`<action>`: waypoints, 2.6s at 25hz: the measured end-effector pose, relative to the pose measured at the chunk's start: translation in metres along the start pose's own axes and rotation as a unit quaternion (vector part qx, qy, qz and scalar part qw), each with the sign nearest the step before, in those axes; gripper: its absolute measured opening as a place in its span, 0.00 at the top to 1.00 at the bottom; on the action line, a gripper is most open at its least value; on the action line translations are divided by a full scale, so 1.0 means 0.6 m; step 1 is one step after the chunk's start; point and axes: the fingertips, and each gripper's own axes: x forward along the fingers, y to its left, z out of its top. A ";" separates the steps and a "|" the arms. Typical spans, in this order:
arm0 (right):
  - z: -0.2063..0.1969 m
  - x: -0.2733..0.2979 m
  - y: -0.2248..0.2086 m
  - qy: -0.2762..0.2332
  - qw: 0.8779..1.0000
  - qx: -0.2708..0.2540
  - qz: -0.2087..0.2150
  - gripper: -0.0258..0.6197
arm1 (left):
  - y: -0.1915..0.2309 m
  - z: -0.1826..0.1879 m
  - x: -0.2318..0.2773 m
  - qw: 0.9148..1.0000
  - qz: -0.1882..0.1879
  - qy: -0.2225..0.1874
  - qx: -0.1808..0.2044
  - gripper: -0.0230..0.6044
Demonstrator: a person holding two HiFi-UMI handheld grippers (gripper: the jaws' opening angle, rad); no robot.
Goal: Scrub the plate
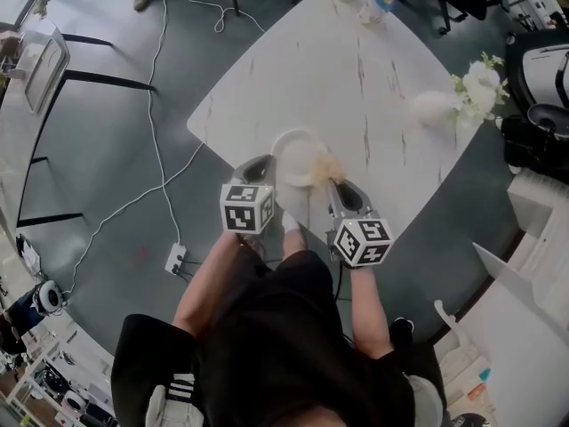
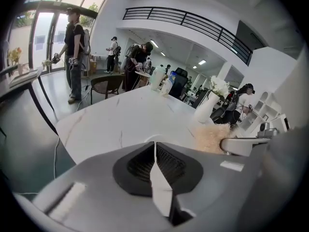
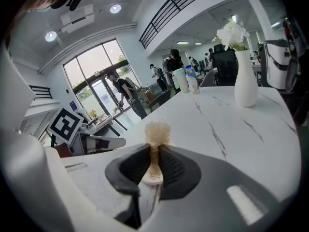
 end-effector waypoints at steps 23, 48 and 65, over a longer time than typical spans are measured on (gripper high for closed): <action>0.181 -0.167 0.128 -0.176 0.975 -0.109 -0.084 0.88 | -0.118 0.171 -0.206 0.969 -0.079 -0.135 0.190 0.95; 0.158 -0.306 0.230 -0.277 0.932 -0.132 -0.195 0.88 | -0.111 0.202 -0.365 0.928 -0.140 -0.222 0.265 0.95; 0.124 -0.314 0.271 -0.276 0.929 -0.128 -0.211 0.88 | -0.082 0.168 -0.391 0.928 -0.149 -0.210 0.269 0.95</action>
